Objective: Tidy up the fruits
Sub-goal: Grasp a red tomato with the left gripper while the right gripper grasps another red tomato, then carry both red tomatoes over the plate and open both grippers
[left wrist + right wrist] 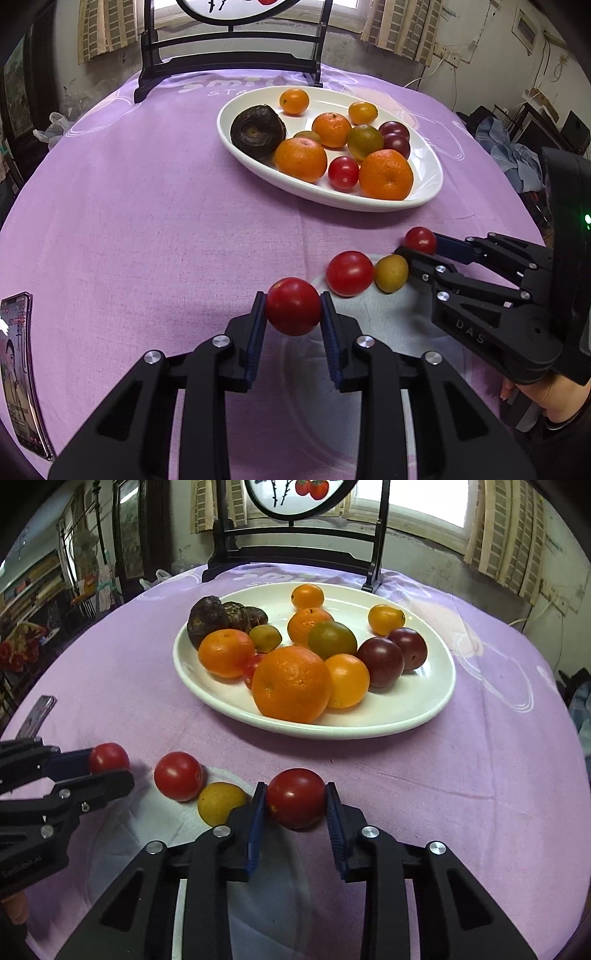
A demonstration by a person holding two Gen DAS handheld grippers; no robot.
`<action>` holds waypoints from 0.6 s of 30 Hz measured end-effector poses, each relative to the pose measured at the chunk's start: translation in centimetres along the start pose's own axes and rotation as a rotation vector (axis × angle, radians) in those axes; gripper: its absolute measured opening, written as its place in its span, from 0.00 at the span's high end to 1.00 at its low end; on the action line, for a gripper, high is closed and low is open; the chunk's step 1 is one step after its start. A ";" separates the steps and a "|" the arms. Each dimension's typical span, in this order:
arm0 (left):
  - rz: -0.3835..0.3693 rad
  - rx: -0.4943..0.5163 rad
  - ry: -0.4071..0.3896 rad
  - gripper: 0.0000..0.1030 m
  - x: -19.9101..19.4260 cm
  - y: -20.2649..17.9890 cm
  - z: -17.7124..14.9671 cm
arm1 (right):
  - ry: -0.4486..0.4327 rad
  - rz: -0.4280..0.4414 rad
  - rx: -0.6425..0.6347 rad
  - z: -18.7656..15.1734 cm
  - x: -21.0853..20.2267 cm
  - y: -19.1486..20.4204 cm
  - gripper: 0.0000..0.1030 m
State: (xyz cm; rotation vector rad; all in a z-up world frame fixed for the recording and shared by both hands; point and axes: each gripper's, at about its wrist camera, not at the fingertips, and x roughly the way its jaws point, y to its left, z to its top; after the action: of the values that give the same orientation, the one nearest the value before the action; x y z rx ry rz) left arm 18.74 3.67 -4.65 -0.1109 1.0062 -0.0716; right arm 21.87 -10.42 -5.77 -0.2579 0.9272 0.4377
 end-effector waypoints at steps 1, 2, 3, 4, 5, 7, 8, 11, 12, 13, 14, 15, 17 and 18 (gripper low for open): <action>0.002 0.004 -0.003 0.73 -0.1 -0.1 0.0 | -0.006 0.012 0.006 -0.2 -0.4 0.0 0.69; 0.008 0.012 -0.009 0.73 -0.3 -0.2 0.0 | -0.010 0.019 0.011 -0.3 -0.8 -0.1 0.69; 0.009 0.018 -0.014 0.73 -0.6 -0.3 0.1 | -0.015 0.019 0.015 -0.4 -1.2 -0.2 0.69; 0.006 0.026 -0.021 0.73 -0.9 -0.4 0.3 | -0.024 0.023 0.027 -0.6 -2.1 -0.5 0.69; 0.003 0.035 -0.029 0.73 -1.3 -0.6 0.5 | -0.030 0.034 0.035 -0.6 -2.6 -0.7 0.69; -0.005 0.052 -0.056 0.73 -2.3 -1.1 1.4 | -0.059 0.062 0.042 -0.4 -4.2 -1.1 0.70; -0.010 0.061 -0.068 0.73 -2.7 -1.4 1.9 | -0.080 0.069 0.042 -0.1 -5.1 -1.2 0.70; -0.020 0.074 -0.093 0.73 -3.5 -2.2 4.1 | -0.146 0.086 0.055 1.3 -7.2 -1.7 0.70; -0.022 0.071 -0.099 0.73 -3.6 -2.3 4.9 | -0.167 0.085 0.053 1.9 -7.7 -1.7 0.70; -0.024 0.072 -0.106 0.73 -3.6 -2.4 5.7 | -0.182 0.080 0.050 2.4 -7.9 -1.8 0.70; -0.019 0.070 -0.113 0.73 -3.4 -2.5 6.6 | -0.196 0.072 0.046 3.0 -7.9 -1.9 0.70; -0.010 0.064 -0.113 0.73 -3.1 -2.5 7.5 | -0.203 0.066 0.046 3.6 -7.6 -2.0 0.70; -0.016 0.055 -0.108 0.73 -2.4 -2.4 9.1 | -0.209 0.063 0.050 4.7 -6.8 -2.2 0.70; -0.008 0.045 -0.105 0.73 -1.9 -2.3 9.9 | -0.210 0.060 0.049 5.0 -6.4 -2.2 0.70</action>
State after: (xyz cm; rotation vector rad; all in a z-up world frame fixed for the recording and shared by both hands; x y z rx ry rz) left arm 26.13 2.23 2.44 -0.0768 0.8986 -0.0943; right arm 23.10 -11.96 2.37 -0.1364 0.7406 0.4863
